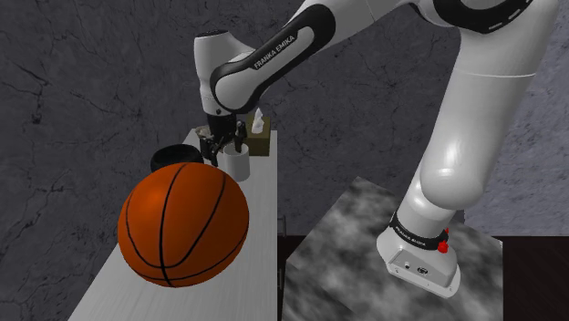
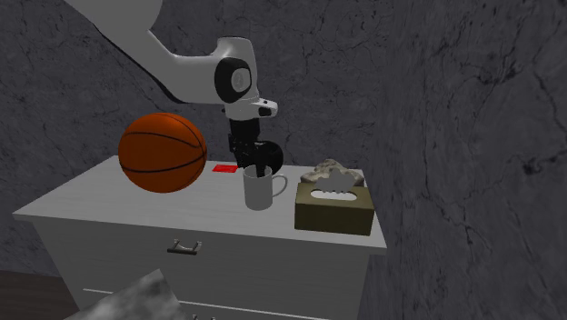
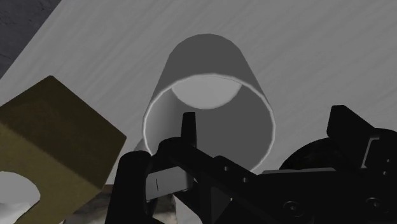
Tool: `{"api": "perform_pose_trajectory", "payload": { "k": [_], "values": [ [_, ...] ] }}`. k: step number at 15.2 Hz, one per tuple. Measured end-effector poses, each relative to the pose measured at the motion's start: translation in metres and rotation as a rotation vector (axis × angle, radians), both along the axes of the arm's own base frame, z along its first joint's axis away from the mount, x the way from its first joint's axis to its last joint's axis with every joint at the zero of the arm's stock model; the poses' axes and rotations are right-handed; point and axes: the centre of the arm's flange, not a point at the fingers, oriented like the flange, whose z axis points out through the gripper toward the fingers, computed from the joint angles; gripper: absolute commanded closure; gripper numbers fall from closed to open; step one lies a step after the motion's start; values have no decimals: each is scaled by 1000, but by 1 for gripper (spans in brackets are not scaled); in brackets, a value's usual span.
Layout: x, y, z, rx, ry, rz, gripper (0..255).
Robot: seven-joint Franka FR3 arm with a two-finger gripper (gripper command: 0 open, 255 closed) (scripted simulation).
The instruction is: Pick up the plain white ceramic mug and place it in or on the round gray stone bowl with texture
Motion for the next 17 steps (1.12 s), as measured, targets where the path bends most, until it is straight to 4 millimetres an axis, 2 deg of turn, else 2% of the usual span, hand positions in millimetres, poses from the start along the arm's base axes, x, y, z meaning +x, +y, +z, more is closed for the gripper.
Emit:
{"api": "perform_pose_trajectory", "payload": {
  "k": [3,8,9,17],
  "values": [
    [0,1,-12,0,0,0,0],
    [0,1,-14,0,-1,0,0],
    [0,1,-14,0,-1,0,255],
    [0,1,-14,0,-1,0,255]
  ]
}}
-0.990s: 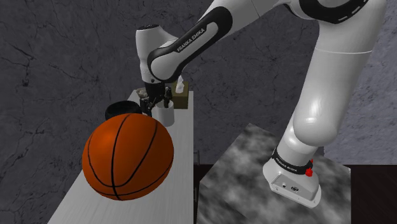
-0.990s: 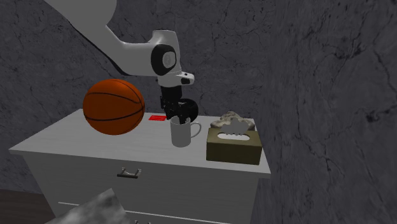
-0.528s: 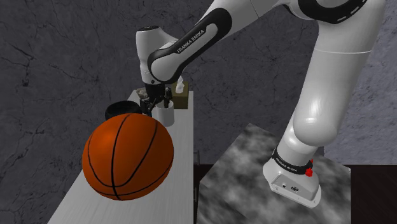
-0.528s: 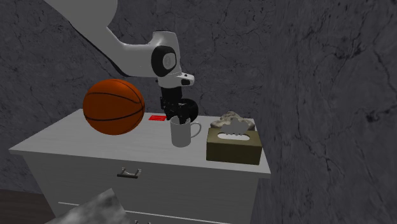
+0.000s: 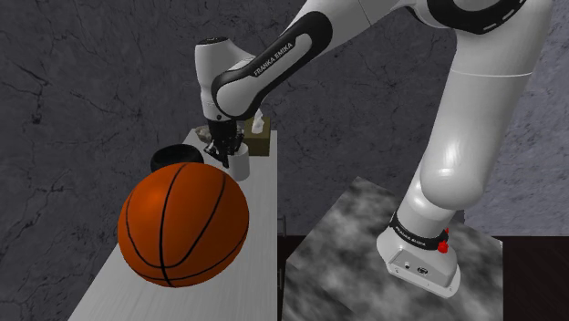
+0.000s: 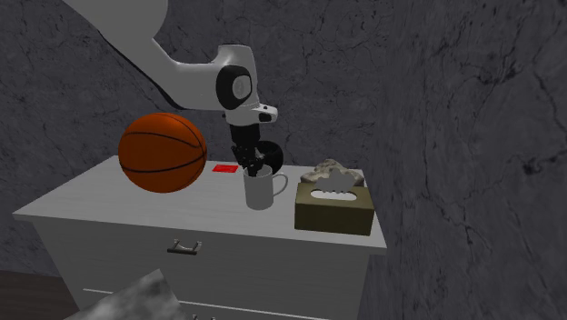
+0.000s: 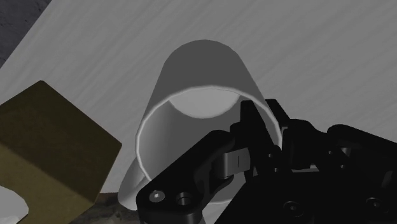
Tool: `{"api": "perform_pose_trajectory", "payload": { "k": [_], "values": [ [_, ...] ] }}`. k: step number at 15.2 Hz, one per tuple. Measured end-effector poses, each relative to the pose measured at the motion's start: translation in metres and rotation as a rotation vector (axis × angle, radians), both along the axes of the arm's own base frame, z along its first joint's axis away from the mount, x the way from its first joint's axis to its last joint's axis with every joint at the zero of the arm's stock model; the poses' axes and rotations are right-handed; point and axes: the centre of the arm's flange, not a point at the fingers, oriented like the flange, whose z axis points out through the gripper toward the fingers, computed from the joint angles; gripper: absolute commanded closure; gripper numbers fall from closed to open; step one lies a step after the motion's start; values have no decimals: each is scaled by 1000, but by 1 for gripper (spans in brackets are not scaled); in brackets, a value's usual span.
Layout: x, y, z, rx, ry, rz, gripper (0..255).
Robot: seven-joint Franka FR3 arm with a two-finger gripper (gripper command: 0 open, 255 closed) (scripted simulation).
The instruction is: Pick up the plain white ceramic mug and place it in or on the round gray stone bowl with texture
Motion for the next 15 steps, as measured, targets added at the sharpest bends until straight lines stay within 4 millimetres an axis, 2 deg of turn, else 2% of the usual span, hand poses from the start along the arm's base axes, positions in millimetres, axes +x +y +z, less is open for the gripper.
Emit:
{"api": "perform_pose_trajectory", "payload": {
  "k": [4,15],
  "values": [
    [0,1,7,0,0,0,255],
    [-1,-1,63,0,-1,0,255]
  ]
}}
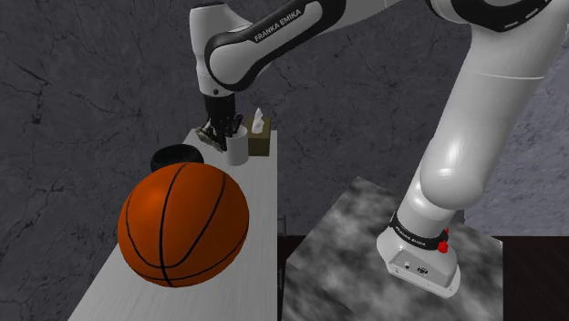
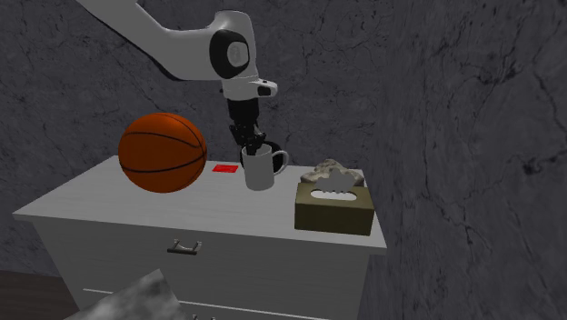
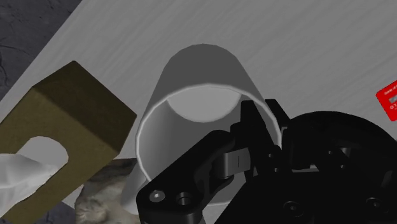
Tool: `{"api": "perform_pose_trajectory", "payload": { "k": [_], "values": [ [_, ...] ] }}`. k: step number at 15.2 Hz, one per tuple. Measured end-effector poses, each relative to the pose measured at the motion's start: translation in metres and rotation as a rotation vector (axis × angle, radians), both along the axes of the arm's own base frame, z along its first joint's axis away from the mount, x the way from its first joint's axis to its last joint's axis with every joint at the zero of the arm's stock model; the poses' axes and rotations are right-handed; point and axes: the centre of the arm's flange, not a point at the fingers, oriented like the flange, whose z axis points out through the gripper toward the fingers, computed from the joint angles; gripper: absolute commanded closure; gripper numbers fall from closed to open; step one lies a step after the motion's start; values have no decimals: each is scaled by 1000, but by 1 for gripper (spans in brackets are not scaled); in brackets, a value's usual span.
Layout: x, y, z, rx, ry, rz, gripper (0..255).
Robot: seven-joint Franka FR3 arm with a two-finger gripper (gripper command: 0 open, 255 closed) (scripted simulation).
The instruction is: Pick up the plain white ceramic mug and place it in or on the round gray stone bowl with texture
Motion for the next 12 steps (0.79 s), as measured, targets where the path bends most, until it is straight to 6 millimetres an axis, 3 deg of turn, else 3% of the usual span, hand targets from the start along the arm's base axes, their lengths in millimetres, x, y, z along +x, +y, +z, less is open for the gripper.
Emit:
{"api": "perform_pose_trajectory", "payload": {
  "k": [12],
  "values": [
    [1,0,63,0,0,0,255]
  ]
}}
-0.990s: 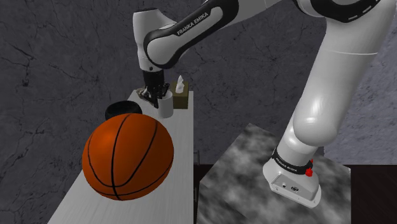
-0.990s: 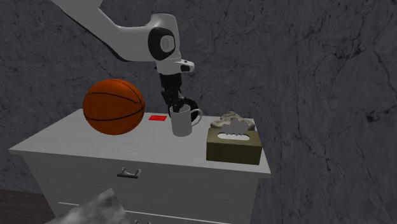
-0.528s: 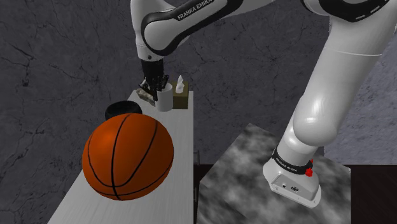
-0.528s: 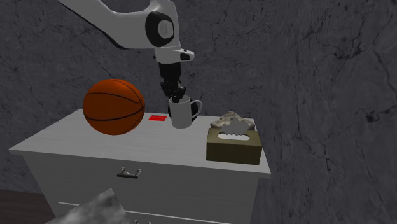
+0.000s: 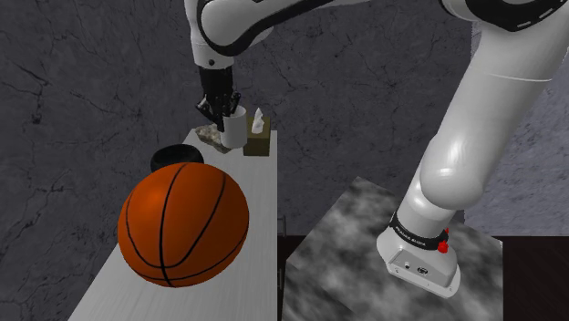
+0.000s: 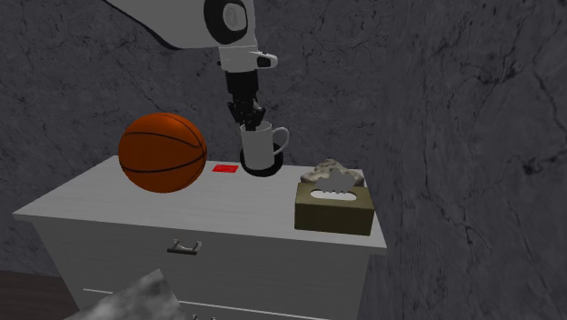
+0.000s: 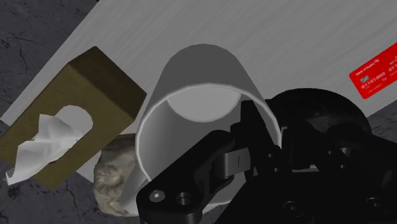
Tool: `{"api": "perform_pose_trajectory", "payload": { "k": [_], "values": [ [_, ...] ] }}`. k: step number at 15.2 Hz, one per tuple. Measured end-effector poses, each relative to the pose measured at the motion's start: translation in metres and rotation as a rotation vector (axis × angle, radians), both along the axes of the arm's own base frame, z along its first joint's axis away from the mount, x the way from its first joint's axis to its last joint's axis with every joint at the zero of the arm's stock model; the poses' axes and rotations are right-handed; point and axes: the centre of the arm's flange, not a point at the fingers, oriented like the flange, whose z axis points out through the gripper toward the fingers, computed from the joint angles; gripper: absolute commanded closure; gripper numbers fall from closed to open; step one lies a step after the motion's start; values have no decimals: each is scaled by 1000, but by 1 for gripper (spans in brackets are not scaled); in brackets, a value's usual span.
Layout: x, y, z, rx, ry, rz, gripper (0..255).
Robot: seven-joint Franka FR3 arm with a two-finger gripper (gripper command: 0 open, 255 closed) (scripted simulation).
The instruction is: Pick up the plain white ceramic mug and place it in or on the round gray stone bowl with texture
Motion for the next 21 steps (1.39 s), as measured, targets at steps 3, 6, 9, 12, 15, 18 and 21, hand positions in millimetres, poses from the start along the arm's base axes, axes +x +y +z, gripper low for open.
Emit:
{"api": "perform_pose_trajectory", "payload": {
  "k": [3,6,9,12,15,18,21],
  "values": [
    [0,2,16,0,0,0,255],
    [-2,2,33,0,0,0,255],
    [4,5,45,0,0,0,255],
    [30,28,52,0,1,1,255],
    [59,52,54,0,1,1,255],
    [87,80,65,1,0,2,255],
    [119,107,67,1,-1,4,255]
  ]
}}
